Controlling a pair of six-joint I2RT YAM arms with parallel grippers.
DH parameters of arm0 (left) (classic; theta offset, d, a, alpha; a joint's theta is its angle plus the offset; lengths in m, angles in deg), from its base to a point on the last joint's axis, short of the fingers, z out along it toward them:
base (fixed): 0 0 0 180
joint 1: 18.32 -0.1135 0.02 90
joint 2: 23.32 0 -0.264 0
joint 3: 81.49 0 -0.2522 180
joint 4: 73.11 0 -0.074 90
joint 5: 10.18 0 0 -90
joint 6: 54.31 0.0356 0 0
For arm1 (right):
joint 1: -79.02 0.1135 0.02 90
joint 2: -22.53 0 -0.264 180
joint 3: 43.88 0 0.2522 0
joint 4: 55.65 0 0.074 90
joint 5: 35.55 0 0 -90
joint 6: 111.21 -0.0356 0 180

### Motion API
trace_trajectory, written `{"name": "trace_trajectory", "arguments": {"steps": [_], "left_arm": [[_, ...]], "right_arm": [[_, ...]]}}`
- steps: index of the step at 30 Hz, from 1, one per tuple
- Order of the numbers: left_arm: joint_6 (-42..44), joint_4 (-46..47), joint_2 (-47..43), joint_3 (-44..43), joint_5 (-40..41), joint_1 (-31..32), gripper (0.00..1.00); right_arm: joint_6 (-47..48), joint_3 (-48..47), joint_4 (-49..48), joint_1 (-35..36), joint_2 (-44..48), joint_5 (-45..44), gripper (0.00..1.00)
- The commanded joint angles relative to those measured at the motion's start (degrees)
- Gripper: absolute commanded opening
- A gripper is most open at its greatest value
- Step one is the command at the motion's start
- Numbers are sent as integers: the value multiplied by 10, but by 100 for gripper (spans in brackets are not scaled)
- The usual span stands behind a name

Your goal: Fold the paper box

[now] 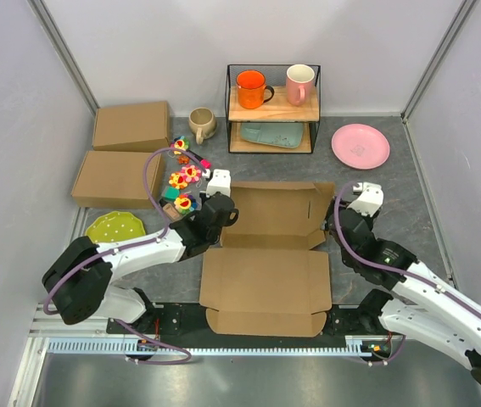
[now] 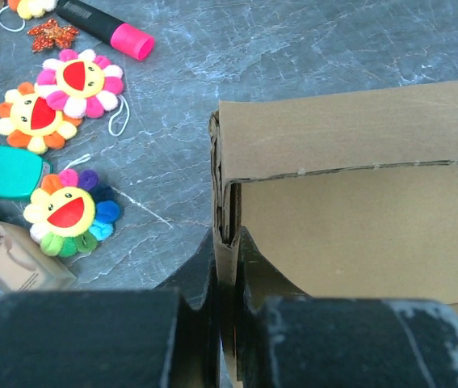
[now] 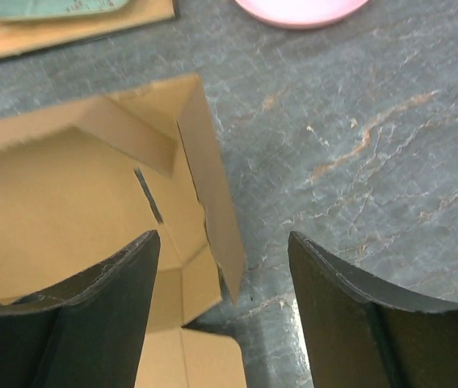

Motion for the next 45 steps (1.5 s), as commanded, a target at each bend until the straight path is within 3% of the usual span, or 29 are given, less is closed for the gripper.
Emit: {"name": "trace_trajectory", "arguments": {"steps": [1, 16, 25, 31, 40, 45], "left_arm": [[-29, -44, -5, -2, 9, -10, 2], [-12, -26, -5, 4, 8, -10, 2], [-12, -18, -1, 9, 2, -10, 2], [-6, -5, 15, 5, 7, -9, 2], [2, 8, 34, -11, 19, -10, 2], [3, 4, 42, -32, 11, -9, 2]], "right_arm": [[-42, 20, 3, -2, -17, 15, 72], [8, 35, -130, -23, -146, 17, 61], [32, 42, -158, -53, -160, 43, 24], [41, 48, -159, -52, -104, 99, 0], [47, 37, -147, -52, -29, 195, 0], [68, 39, -147, -52, -48, 244, 0]]}}
